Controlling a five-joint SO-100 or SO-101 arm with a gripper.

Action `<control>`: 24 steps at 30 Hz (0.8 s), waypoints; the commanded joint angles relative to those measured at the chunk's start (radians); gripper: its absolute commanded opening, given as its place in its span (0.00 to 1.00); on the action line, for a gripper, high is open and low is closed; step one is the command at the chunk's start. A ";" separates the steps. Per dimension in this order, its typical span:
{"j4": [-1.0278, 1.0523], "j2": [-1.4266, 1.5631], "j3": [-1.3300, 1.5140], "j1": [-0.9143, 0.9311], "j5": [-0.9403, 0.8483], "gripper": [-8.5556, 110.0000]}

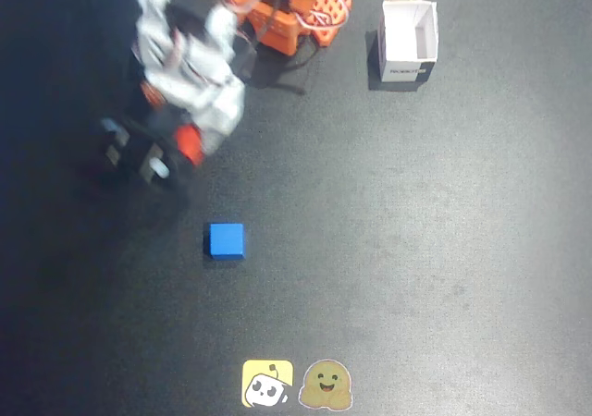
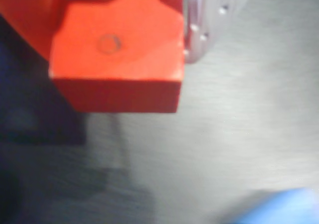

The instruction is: Put the red cube in the right box and the blue cube in the left box.

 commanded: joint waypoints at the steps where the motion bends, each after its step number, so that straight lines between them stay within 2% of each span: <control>1: 0.028 0.086 0.003 0.106 -0.048 0.16; 9: 0.141 0.201 0.029 0.304 -0.081 0.16; 24: 0.173 0.331 0.169 0.571 -0.091 0.16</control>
